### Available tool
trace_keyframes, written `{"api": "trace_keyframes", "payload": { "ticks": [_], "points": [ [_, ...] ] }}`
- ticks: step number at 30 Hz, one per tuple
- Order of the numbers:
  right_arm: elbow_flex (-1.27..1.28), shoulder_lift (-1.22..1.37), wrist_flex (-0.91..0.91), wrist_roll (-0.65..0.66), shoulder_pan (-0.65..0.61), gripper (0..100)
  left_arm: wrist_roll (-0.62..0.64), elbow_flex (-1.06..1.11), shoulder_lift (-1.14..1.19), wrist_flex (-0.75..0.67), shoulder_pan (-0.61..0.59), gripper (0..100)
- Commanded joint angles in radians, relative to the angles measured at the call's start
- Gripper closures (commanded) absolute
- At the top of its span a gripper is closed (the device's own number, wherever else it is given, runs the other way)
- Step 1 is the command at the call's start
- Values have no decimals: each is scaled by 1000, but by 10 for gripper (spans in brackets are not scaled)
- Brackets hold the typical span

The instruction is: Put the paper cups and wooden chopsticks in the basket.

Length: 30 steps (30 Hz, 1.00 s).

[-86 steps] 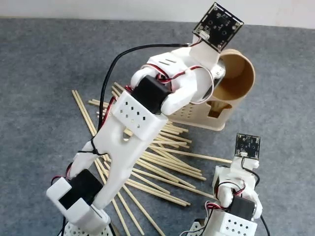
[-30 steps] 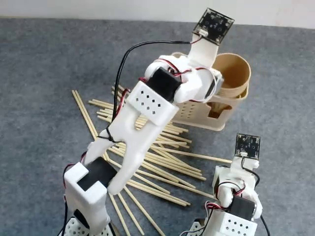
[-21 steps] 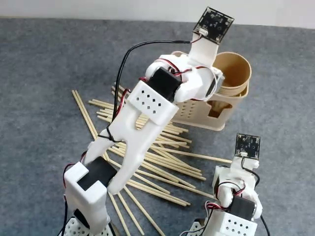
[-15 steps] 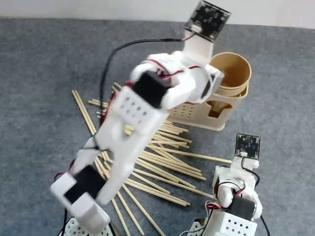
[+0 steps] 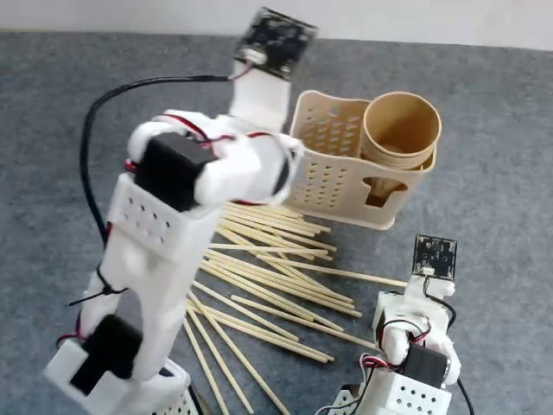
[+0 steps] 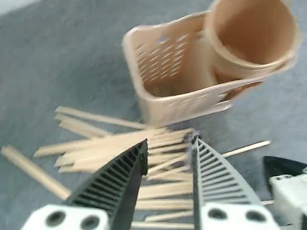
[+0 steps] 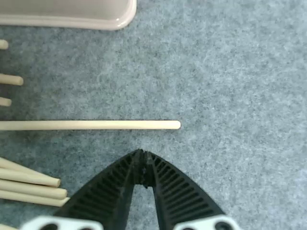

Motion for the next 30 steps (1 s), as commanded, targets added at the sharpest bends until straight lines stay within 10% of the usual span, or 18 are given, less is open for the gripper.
{"api": "trace_keyframes", "payload": {
  "ticks": [1,18,30],
  "points": [
    [119,-12,-10,0,13,993,-35,130,-76,11,-91,839],
    [119,-12,-10,0,13,993,-149,1040,-550,-370,-565,837],
    [119,-12,-10,0,13,993,-138,1225,-374,-634,-690,838]
  ]
}}
